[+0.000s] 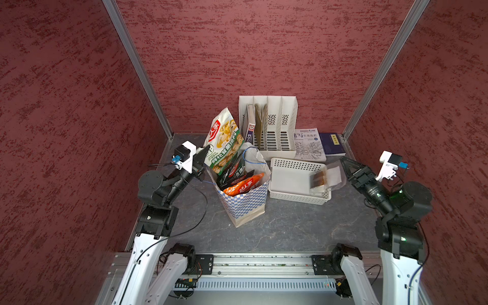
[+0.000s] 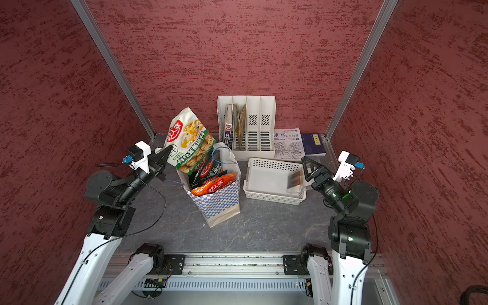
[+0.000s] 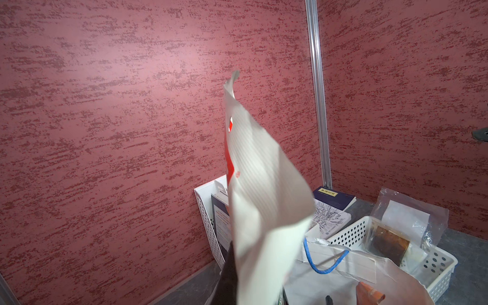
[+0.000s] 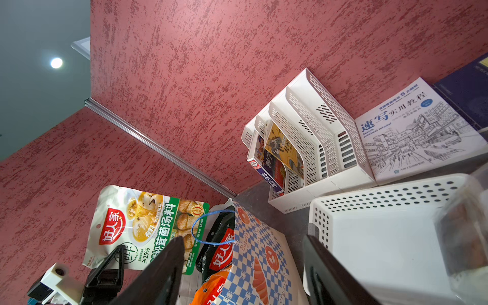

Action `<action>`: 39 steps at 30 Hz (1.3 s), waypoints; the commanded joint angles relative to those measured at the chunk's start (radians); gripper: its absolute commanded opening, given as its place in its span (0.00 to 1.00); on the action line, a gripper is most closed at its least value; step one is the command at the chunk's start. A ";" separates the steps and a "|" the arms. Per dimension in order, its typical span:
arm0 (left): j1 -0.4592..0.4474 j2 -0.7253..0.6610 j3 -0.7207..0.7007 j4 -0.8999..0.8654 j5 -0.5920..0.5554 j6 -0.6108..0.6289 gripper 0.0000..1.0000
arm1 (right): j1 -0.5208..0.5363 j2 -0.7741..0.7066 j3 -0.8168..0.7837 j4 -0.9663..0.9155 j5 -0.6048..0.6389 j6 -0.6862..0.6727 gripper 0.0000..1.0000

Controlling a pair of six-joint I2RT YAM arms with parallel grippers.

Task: Place the condiment packets inside the bag
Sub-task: Place the condiment packet in the paper bag.

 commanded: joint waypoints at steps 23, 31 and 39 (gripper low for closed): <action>0.010 0.049 -0.118 0.055 0.003 0.104 0.00 | 0.005 -0.030 -0.009 -0.007 0.015 -0.044 0.75; 0.004 0.127 -0.152 -0.007 0.072 0.131 0.00 | 0.005 -0.026 -0.029 -0.026 0.029 -0.055 0.75; 0.004 0.120 -0.178 -0.051 -0.007 0.066 0.80 | 0.005 -0.026 -0.053 -0.031 0.038 -0.066 0.75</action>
